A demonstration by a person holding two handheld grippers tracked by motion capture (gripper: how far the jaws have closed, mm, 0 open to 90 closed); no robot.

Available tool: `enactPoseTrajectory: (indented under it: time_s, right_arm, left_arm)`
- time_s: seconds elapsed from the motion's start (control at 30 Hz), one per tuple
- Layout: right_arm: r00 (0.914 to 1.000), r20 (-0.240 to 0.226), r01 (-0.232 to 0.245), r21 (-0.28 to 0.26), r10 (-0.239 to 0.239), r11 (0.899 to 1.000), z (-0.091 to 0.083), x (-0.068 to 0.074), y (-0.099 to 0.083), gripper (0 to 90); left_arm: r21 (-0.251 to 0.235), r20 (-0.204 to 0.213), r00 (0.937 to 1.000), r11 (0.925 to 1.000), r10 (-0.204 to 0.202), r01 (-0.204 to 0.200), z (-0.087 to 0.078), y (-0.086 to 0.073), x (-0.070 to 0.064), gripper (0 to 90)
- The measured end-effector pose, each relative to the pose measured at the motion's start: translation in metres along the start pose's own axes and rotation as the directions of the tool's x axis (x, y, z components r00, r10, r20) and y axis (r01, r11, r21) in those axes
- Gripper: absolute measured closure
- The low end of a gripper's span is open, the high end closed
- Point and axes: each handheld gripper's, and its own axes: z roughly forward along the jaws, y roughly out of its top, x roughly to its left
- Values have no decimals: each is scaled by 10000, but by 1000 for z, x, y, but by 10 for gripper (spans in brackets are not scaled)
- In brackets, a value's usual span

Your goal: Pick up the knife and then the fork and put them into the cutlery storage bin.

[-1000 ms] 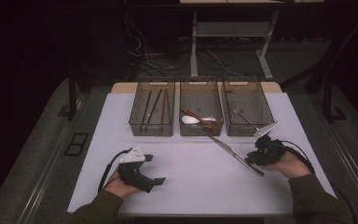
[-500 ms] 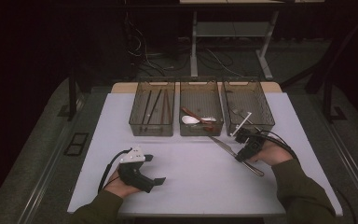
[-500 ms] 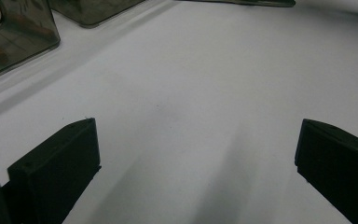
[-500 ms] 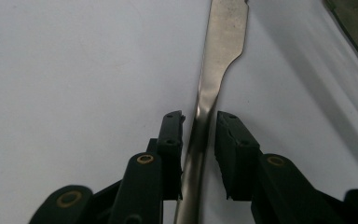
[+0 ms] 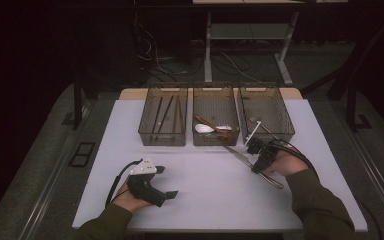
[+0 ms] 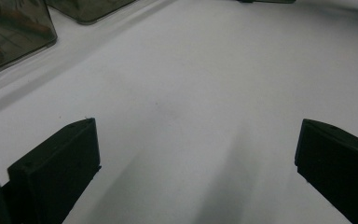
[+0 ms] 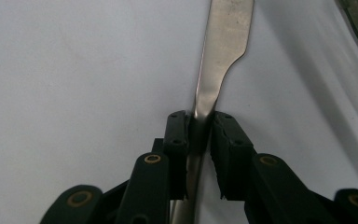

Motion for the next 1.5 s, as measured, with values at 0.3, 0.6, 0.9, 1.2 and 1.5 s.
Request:
enactPoseTrajectory:
  time_s: [0.3,0.6,0.9,1.2,1.5]
  right_arm:
    - [9991,141,406,60,-407,9992,0,2,1,795]
    - [9971,288,712,-18,-711,9975,0,5,0,798]
    - [9931,-331,1091,-841,-1122,9905,-8,12,-1,799]
    - [9946,-609,679,-2335,-843,9700,-19,4,-13,800]
    - [9952,-976,-284,-3785,-94,9252,-28,-7,-29,800]
  left_arm:
    - [11,19,10000,10000,-18,18,1,0,0,0]
    - [-3,4,10000,10000,-15,15,0,0,0,0]
    - [-33,-3,10000,10000,-4,4,-1,0,0,0]
    - [-76,-5,10000,10000,6,-6,-1,0,0,0]
    - [-98,-8,10000,10000,19,-19,-2,1,0,0]
